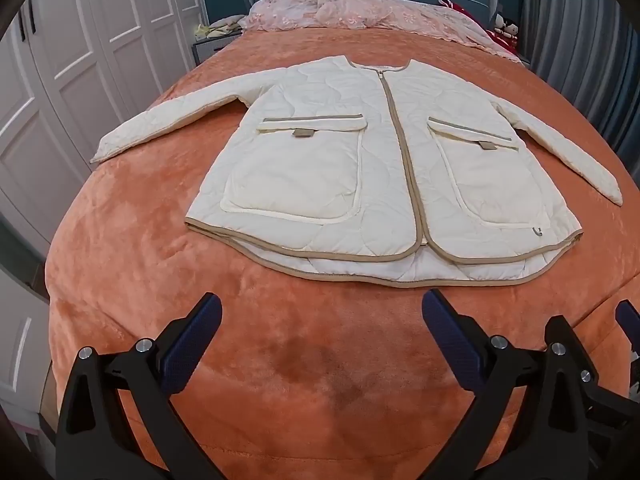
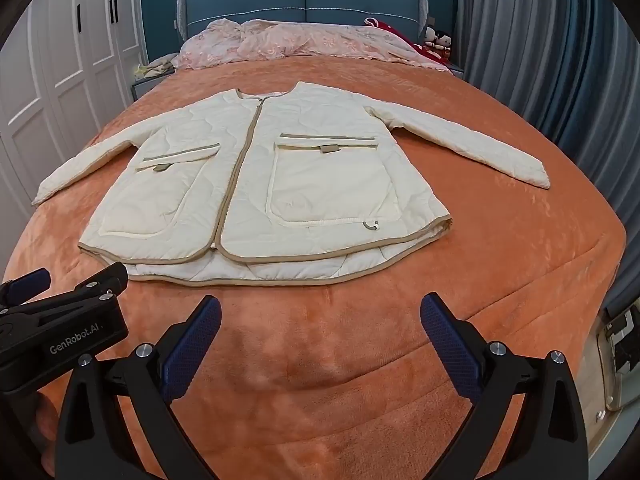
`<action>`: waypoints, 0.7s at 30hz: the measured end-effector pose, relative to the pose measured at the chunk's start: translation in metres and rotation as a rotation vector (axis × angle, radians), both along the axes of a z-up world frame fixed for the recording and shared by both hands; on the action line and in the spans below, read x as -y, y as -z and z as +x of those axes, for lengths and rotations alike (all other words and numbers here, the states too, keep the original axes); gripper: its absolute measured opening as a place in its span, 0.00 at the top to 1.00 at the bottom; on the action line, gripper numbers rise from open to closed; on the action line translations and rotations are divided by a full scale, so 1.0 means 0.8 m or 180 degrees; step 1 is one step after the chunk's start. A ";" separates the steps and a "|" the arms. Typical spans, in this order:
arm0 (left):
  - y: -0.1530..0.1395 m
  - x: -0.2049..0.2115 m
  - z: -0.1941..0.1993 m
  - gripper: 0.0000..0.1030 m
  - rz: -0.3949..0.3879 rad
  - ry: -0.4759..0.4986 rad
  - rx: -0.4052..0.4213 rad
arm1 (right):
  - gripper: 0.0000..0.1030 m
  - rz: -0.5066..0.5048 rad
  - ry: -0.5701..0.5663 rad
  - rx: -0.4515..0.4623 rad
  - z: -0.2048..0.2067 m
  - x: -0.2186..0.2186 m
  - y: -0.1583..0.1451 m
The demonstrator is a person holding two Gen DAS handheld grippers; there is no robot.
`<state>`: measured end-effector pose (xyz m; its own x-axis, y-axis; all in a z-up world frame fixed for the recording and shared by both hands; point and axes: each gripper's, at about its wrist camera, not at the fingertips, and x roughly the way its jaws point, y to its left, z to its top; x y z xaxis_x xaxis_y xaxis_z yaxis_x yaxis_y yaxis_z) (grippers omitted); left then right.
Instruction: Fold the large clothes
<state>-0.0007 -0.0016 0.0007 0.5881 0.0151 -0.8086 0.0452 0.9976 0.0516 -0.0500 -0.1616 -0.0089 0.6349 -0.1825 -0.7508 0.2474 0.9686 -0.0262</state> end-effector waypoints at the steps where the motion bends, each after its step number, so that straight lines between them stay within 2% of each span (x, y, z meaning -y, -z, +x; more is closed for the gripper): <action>1: 0.000 -0.005 0.002 0.05 0.0000 -0.0002 -0.0009 | 0.05 0.0001 0.0000 0.0000 0.000 0.000 0.000; 9: 0.004 -0.014 0.009 0.05 -0.0045 0.0023 -0.0081 | 0.05 0.0006 0.0016 0.0001 -0.001 0.000 0.002; 11: 0.002 -0.001 0.002 0.05 -0.0015 0.0035 -0.0061 | 0.05 0.0008 0.0013 -0.0002 0.000 0.000 0.002; 21: 0.004 0.001 0.002 0.05 -0.0004 0.0037 -0.0077 | 0.05 0.0013 0.0011 -0.0005 0.000 0.001 0.002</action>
